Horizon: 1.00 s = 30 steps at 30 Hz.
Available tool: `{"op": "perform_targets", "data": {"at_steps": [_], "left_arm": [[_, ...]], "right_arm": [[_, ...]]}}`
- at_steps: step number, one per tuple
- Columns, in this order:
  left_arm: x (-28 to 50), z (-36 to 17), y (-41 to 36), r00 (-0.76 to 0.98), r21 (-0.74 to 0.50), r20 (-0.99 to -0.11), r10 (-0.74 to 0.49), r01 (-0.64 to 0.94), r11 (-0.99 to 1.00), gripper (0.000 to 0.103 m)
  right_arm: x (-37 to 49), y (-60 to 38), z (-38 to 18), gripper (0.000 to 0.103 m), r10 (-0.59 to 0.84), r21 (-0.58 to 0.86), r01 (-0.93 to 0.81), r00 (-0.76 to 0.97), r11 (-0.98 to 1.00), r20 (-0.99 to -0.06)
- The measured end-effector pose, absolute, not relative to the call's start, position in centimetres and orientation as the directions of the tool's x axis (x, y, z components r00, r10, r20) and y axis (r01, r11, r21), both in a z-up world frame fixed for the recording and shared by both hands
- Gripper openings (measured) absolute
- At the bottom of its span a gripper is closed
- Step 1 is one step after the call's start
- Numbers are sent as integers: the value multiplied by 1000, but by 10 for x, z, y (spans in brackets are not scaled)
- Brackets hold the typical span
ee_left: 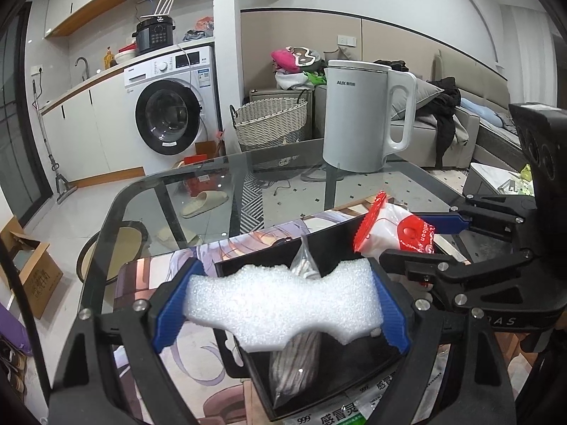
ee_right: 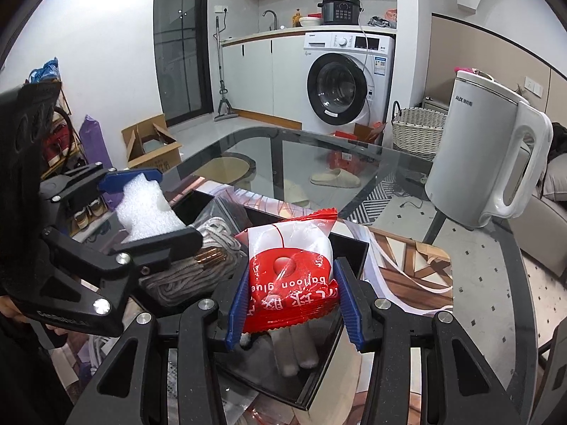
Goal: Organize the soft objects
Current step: 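Drop the red packet and foam into the box and open both grippers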
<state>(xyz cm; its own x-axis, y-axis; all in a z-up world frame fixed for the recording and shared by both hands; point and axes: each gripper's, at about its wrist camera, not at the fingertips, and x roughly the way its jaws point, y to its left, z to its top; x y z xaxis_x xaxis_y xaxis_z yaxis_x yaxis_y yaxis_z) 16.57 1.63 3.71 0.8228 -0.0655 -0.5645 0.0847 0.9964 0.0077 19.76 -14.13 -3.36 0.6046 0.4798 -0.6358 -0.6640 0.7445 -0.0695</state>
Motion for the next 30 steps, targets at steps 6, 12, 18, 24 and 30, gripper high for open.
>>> {"op": "perform_targets", "data": {"at_steps": [6,12,18,24,30], "left_arm": [[166,37,20,824,2,-563,-65,80,997,89],[165,37,16,821,-2,-566,-77,91,996,89],[166,39,1,819,22,-568,-88,122,992,89],[175,34,-9,792,26,-606,-78,117,993,92],[173,38,-5,795,-12,-600,-87,100,995,103]], "right_arm": [[200,-139,-37,55,478,-70,-660,609,748,-633],[193,-153,-32,65,468,-79,-639,636,765,-613],[185,-172,-31,68,471,-65,-626,647,777,-600],[188,-184,-34,70,464,-57,-616,647,785,-605],[187,-193,-34,70,458,-52,-606,652,794,-605]]}}
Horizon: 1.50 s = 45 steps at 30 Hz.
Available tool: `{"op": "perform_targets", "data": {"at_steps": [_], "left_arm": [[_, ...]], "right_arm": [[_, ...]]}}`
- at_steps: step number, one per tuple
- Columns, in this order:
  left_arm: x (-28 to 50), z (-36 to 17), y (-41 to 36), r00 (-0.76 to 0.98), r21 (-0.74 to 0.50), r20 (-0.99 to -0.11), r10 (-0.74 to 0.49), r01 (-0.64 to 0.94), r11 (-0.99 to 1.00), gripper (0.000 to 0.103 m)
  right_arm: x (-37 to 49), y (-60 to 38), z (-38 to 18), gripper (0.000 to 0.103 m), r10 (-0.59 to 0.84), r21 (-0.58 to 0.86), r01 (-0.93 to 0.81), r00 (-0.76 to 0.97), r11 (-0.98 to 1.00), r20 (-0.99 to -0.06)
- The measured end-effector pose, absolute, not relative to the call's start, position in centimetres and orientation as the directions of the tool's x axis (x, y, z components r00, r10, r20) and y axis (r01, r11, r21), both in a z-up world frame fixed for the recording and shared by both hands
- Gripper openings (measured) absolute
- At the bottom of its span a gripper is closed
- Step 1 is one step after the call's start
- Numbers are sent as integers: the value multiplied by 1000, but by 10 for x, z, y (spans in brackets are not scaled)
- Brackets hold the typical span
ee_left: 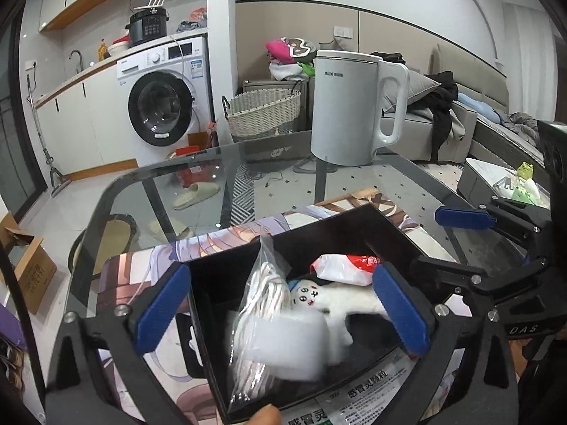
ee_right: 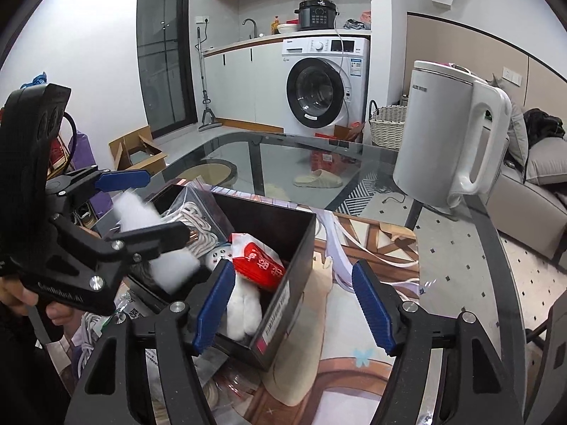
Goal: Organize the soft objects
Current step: 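Drop the red packet and foam into the box and open both grippers, then withdraw both grippers from the box toward the items beside it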
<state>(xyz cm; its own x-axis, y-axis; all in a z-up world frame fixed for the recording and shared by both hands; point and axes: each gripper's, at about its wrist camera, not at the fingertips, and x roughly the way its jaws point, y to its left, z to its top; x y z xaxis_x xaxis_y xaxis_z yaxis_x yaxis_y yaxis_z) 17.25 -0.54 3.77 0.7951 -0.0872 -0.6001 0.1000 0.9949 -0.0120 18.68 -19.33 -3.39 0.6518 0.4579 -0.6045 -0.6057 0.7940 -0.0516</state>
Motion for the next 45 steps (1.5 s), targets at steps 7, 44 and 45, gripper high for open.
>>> {"op": "perform_targets", "data": {"at_steps": [7,44,45], "left_arm": [[155,39,13,800,-18,-596,-64,66,998,103],[74,0,28,778,-40,-627,26,-65,997,103],[73,-2,28,774,-40,-632,25,-65,997,103]], "right_arm": [[181,-194,-33,78,471,-35,-614,641,789,-606],[110,-198,-66,102,502,13,-670,543,742,-673],[108,-198,-69,102,500,13,-670,540,742,-677]]}}
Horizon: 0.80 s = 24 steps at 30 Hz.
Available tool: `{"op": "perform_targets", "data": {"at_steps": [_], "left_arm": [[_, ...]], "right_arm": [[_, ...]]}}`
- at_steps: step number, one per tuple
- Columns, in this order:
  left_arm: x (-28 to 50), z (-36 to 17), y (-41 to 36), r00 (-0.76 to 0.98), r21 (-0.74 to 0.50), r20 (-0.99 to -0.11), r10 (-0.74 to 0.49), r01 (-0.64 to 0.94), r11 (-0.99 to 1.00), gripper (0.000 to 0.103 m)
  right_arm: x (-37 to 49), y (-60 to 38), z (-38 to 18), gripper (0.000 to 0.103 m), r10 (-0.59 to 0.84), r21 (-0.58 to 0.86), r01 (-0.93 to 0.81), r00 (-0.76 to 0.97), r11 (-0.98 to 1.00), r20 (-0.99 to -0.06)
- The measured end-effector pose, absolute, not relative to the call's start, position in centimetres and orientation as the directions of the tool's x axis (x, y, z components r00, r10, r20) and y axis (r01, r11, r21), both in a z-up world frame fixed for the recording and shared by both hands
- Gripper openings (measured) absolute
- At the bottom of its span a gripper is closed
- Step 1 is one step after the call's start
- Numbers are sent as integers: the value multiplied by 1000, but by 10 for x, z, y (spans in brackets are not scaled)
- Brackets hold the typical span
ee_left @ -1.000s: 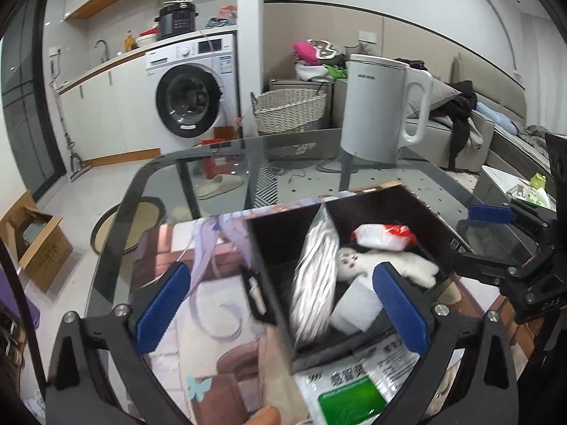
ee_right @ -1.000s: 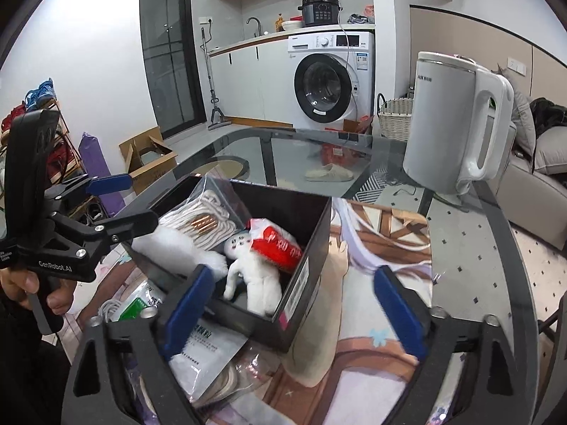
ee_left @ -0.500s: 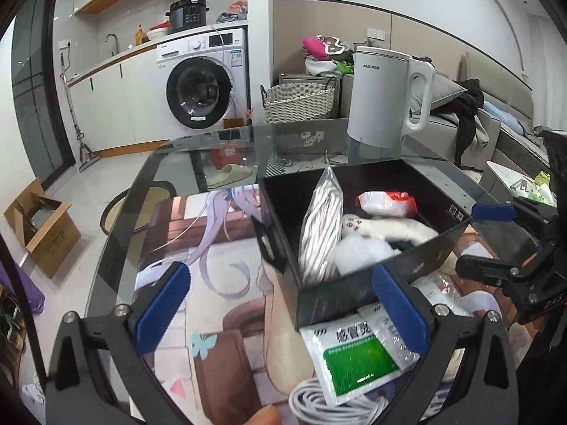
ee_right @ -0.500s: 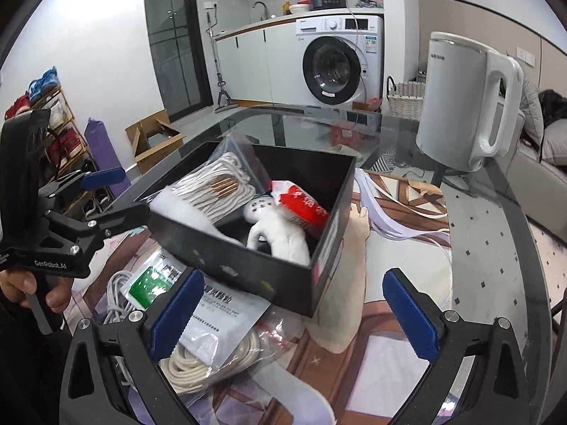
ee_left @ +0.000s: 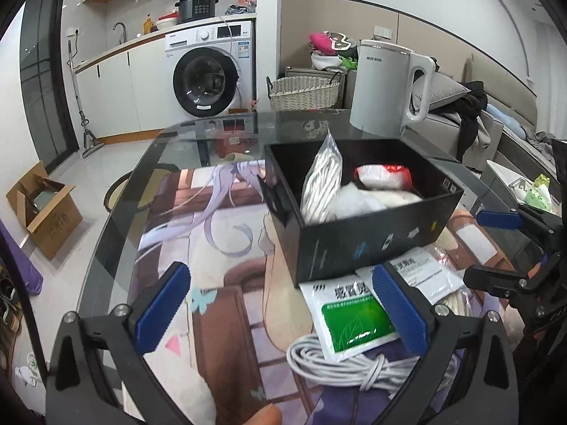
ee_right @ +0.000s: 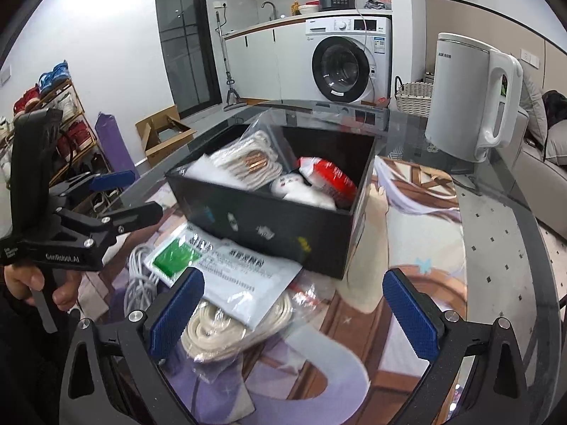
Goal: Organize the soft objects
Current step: 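Withdraw both grippers from the box toward the items beside it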
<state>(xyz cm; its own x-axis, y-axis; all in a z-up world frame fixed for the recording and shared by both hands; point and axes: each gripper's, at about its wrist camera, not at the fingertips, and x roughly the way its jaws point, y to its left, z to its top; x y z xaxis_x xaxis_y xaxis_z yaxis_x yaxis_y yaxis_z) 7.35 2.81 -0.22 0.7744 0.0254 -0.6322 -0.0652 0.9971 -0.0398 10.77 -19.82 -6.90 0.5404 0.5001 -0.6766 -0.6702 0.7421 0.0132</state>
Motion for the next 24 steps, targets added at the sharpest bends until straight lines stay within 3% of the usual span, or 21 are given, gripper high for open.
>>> {"op": "perform_targets", "data": {"at_steps": [16,24], "left_arm": [[71,-14,20,739,-30,-673,-48,37,999,103],[66,-13,27,734,-13,-679,-20,16,1000,103]], "right_arm": [[87,-194,-93,102,548,60,-764,404,643,-732],[94,-178,-102,102,518,123,-682,412,721,-750]]}}
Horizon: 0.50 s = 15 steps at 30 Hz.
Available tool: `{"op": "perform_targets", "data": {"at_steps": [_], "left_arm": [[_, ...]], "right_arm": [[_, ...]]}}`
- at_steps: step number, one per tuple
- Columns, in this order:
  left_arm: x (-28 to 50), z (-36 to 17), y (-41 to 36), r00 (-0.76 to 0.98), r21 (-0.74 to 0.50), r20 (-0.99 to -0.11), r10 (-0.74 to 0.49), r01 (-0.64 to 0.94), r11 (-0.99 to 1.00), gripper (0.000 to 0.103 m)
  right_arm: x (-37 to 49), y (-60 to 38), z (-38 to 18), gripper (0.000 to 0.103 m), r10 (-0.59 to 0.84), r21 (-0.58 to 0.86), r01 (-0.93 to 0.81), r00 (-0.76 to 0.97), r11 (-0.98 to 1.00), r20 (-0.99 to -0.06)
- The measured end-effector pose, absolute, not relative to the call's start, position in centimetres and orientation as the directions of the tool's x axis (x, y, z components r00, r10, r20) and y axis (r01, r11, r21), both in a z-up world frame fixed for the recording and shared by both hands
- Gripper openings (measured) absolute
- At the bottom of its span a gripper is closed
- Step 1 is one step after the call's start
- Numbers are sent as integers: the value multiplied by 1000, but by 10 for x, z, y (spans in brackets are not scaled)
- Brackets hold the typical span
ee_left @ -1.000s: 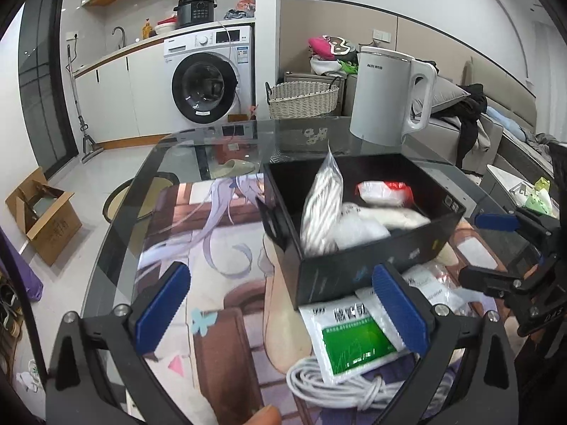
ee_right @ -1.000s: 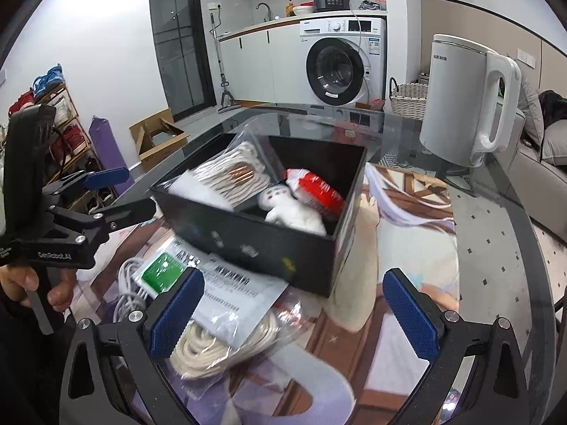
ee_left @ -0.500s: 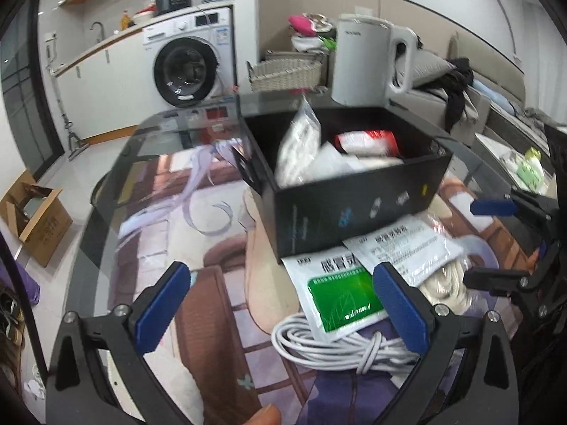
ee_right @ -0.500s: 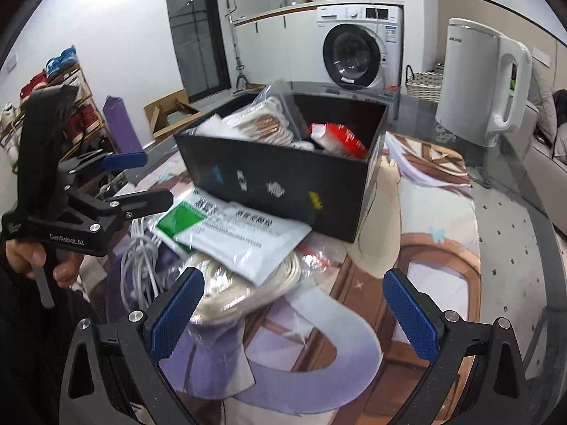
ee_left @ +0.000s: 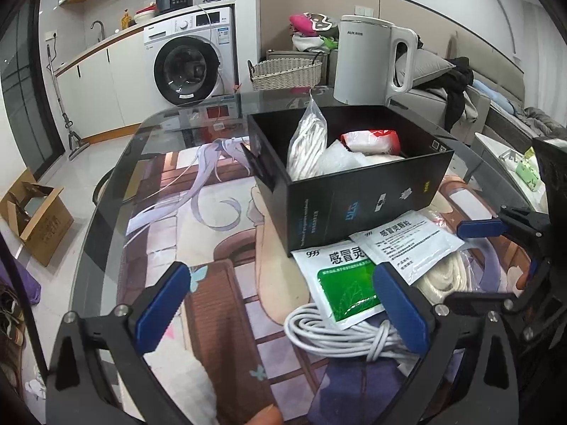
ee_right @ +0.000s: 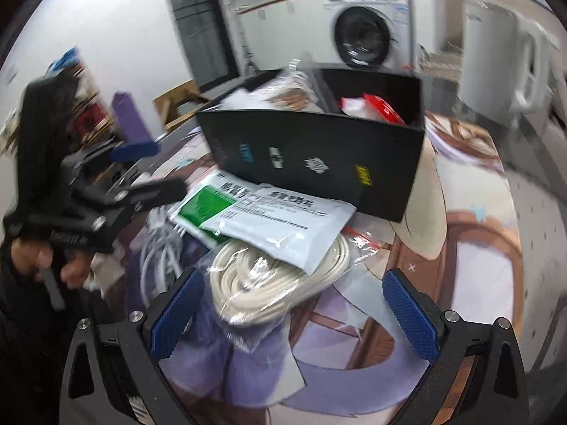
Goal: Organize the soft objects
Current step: 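Withdraw both grippers from the box toward the items beside it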
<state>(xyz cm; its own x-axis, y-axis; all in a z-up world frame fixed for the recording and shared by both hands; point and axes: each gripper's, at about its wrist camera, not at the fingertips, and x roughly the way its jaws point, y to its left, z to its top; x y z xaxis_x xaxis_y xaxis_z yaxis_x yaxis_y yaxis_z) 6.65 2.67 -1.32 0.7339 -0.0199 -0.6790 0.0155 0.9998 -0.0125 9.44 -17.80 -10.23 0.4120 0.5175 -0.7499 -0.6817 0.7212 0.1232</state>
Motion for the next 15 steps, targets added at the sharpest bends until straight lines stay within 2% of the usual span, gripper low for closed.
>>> {"op": "perform_targets", "data": {"at_steps": [7,15], "left_arm": [[68,-13,41,736,-35,-677,1,-34,999,103],[68,-15,40,730,-29,-684,-2,-25,999,103]], "right_arm": [[95,-161,-100,102,512,132,-655,432,744,-743],[96,-163,-105,102,438,34,-657,463,753,-771]]}}
